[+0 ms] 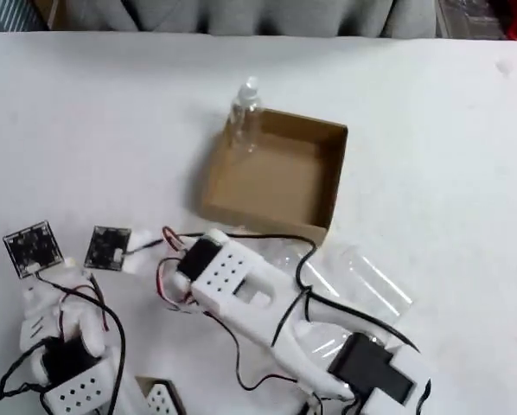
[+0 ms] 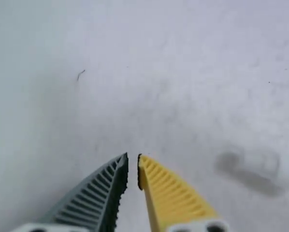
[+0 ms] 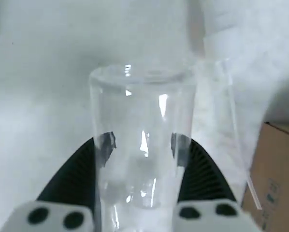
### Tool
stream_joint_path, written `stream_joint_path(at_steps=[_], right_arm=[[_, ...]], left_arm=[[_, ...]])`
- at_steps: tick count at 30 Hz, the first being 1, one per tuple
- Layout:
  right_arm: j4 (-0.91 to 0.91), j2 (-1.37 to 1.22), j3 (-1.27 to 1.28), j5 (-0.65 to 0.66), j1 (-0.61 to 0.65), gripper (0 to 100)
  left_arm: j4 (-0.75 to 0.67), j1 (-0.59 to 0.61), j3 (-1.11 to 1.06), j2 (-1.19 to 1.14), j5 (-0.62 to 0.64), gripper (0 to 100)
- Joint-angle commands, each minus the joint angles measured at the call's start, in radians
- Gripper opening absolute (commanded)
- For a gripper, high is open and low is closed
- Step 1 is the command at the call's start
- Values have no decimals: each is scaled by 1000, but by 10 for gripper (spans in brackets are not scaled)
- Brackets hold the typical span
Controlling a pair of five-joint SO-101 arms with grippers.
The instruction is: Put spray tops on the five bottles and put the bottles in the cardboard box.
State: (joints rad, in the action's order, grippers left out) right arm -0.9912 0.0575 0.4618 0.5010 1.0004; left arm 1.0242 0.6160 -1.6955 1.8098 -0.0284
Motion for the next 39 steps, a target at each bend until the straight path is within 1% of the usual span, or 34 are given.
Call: stream_joint_path(at_steps=[1,5,7,9,11,14,16,20,24,27,30,35,37,39], right_arm=[[7,7,-40,9,-2,86],[7,12,-48,9,-28,238],[4,13,-48,9,-41,270],[-21,15,-52,11,-53,272],[-87,24,-81,14,-64,272],[-185,64,-118,60,-82,272],[-223,102,-126,66,-84,272],[-309,214,-126,72,-85,272],[-438,338,-123,72,-87,272],[-533,418,-121,69,-119,271],[-622,484,-109,64,-193,225],[-717,605,-51,64,-358,78],[-714,654,6,64,-455,21],[-693,696,74,64,-572,19]], left_arm=[[-2,10,3,4,-11,42],[2,10,3,4,-11,42],[2,10,3,4,-11,42],[2,10,3,4,-11,42],[2,10,3,4,-11,42],[2,10,3,4,-11,42],[2,10,3,4,-11,42],[2,10,3,4,-11,42],[3,10,3,4,-11,41],[3,10,3,4,-11,41],[3,10,3,4,-11,41],[5,10,3,4,-11,39],[5,10,3,4,-11,39],[5,10,3,4,-11,39]])
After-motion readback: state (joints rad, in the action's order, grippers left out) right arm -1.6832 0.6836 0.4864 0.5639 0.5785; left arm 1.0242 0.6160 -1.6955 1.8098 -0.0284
